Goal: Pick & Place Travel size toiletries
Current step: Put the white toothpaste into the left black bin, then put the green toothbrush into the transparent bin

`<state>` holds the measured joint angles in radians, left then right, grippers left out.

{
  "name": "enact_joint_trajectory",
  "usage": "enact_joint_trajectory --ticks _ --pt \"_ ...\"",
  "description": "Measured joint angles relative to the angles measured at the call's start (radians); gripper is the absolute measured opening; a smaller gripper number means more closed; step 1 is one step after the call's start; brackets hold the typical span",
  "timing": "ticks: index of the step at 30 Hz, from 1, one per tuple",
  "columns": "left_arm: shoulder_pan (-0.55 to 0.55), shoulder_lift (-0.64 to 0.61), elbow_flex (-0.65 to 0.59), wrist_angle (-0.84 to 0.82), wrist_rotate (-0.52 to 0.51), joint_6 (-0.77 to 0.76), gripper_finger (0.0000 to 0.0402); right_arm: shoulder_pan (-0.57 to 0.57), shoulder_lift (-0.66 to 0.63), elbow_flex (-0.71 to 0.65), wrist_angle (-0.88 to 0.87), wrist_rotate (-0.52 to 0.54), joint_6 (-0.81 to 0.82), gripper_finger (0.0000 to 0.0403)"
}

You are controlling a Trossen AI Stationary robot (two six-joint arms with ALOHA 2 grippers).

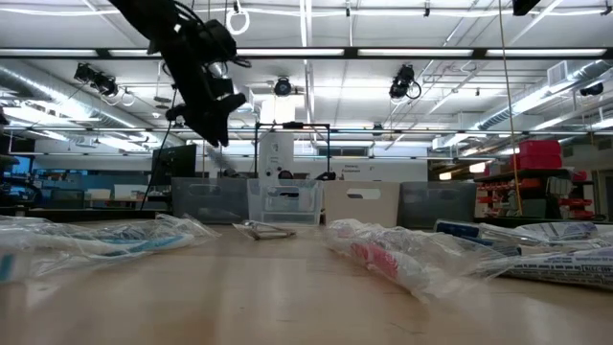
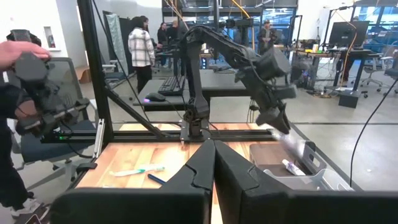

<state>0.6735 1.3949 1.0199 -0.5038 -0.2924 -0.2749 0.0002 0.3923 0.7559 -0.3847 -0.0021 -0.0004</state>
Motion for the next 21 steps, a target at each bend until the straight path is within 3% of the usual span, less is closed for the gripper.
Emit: enact_joint_trajectory --ticks 6,12,21 --pt "0.032 0.077 0.000 -0.003 0.025 -0.040 0.0191 0.000 0.000 0.000 0.000 0.000 0.000 0.0014" --pt "0.032 0.078 0.000 -0.002 0.046 -0.040 0.0224 0.000 0.000 0.000 0.000 0.000 0.000 0.0014" --pt "-0.022 -0.007 -0.001 -0.031 0.106 -0.040 0.0195 0.000 0.000 0.000 0.000 0.000 0.000 0.0013"
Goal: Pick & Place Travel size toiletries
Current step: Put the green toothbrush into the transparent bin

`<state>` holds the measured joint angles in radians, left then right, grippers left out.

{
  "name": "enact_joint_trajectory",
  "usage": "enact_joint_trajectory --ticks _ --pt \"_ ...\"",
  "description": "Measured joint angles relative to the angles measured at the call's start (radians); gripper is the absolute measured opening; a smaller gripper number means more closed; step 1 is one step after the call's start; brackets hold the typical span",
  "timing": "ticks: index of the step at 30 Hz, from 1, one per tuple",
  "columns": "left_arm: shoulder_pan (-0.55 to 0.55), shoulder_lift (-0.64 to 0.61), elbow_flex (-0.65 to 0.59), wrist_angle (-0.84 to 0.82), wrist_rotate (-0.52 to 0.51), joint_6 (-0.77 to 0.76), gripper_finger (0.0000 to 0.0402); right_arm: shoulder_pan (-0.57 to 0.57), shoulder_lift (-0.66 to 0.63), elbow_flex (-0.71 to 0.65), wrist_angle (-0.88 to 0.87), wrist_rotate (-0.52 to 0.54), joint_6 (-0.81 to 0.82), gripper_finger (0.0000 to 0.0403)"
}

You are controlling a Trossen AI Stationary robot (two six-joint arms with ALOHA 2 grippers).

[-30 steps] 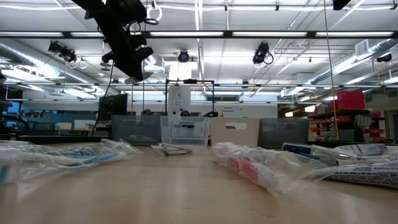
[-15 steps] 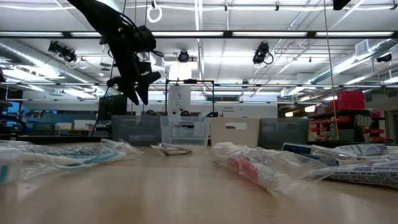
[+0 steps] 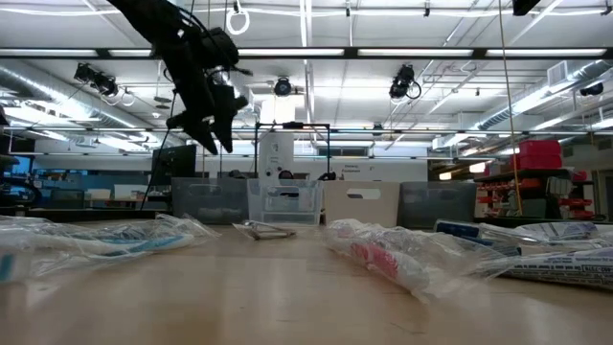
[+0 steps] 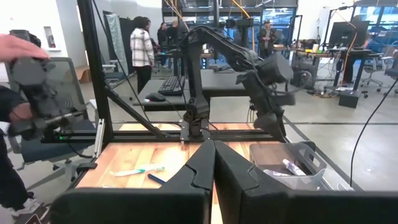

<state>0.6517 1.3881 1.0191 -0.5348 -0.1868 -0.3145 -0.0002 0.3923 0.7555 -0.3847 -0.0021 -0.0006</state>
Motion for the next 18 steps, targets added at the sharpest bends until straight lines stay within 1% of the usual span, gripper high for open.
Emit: enact_joint_trajectory --ticks 7,12,18 --pt "-0.124 -0.117 0.001 0.008 0.018 0.019 0.0139 0.000 0.000 0.000 0.000 0.000 0.000 0.0013" --pt "-0.225 -0.150 0.001 0.009 0.034 0.071 0.0100 0.000 0.000 0.000 0.000 0.000 0.000 0.0013" --pt "-0.370 -0.154 0.001 0.026 0.071 0.129 0.0058 0.000 0.000 0.000 0.000 0.000 0.000 0.0014"
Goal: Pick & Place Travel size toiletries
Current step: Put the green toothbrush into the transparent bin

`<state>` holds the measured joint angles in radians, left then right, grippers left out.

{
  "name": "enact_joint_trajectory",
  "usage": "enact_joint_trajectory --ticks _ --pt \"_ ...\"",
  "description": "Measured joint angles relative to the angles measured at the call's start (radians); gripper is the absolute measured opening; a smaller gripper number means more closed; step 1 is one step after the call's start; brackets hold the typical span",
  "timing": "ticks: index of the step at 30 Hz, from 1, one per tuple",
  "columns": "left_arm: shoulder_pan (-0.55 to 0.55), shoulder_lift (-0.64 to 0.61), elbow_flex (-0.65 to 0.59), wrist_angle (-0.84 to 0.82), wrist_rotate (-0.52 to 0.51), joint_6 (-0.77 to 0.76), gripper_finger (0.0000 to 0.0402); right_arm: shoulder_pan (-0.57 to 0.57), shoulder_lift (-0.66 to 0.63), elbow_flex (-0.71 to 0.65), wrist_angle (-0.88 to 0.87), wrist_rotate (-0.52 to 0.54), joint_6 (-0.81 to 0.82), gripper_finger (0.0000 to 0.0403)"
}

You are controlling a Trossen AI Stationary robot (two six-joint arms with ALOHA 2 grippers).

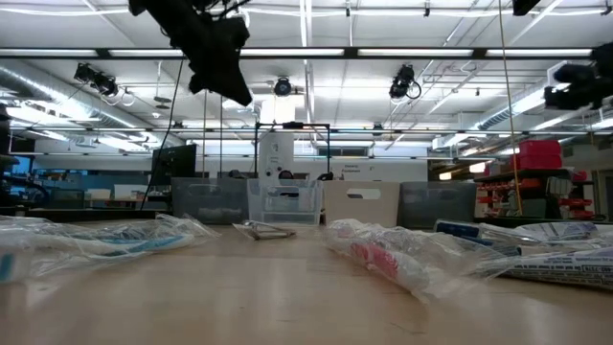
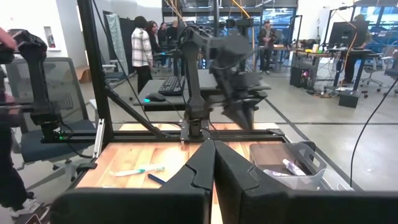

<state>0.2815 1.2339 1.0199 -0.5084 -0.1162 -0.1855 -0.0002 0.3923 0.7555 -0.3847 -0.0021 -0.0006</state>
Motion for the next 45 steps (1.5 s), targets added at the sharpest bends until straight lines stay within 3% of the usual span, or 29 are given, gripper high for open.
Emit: enact_joint_trajectory --ticks 8,16,35,41,45 --pt "-0.186 0.000 0.000 0.046 -0.001 0.059 0.0008 0.000 0.000 0.000 0.000 0.000 0.000 0.0013" --pt "-0.305 0.000 0.000 0.117 -0.025 0.115 0.0020 0.000 0.000 0.000 0.000 0.000 0.000 0.0013" --pt "-0.315 0.000 0.000 0.145 0.007 0.181 0.0009 0.000 0.000 0.000 0.000 0.000 0.000 0.0013" --pt "-0.315 0.000 0.000 0.240 0.113 0.165 0.0007 0.000 0.000 0.000 0.000 0.000 0.000 0.0013" --pt "-0.315 0.000 0.000 0.321 0.127 0.135 0.0016 0.000 0.000 0.000 0.000 0.000 0.000 0.0013"
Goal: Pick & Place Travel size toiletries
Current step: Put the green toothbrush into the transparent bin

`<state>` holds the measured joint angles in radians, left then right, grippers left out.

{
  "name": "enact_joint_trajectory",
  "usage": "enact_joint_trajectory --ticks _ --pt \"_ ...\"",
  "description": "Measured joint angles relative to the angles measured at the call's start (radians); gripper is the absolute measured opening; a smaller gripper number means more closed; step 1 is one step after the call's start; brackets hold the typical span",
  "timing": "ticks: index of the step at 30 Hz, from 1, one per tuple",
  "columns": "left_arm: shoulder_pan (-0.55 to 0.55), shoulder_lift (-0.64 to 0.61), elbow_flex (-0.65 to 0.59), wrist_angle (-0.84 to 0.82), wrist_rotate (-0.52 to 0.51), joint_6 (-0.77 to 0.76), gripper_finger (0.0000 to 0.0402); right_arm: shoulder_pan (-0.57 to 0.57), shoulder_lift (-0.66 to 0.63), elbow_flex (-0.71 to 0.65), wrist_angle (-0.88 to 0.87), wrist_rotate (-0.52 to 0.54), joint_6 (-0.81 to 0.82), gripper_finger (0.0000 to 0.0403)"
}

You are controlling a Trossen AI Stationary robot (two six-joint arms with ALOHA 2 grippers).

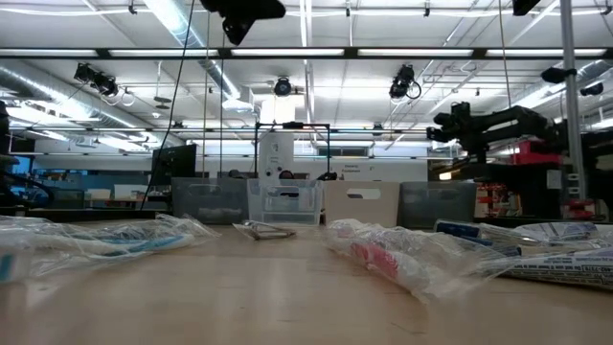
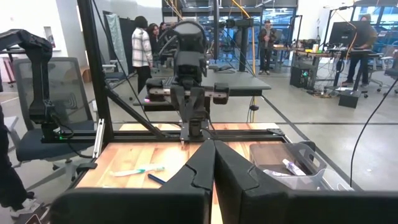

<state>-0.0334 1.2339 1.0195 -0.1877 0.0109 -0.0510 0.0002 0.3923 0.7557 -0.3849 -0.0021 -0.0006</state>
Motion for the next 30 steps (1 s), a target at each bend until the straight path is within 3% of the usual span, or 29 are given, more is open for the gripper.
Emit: enact_joint_trajectory --ticks 14,20,30 --pt "0.001 -0.045 0.001 0.441 -0.025 -0.102 0.0011 0.000 0.011 0.000 0.067 0.000 0.036 0.0013" --pt "0.001 -0.133 -0.001 0.418 -0.071 -0.091 0.0007 0.000 0.040 0.000 0.214 0.098 0.033 0.0013" --pt "0.001 -0.335 0.001 0.389 -0.102 0.036 0.0008 0.000 0.051 0.000 0.522 0.106 -0.085 0.0011"
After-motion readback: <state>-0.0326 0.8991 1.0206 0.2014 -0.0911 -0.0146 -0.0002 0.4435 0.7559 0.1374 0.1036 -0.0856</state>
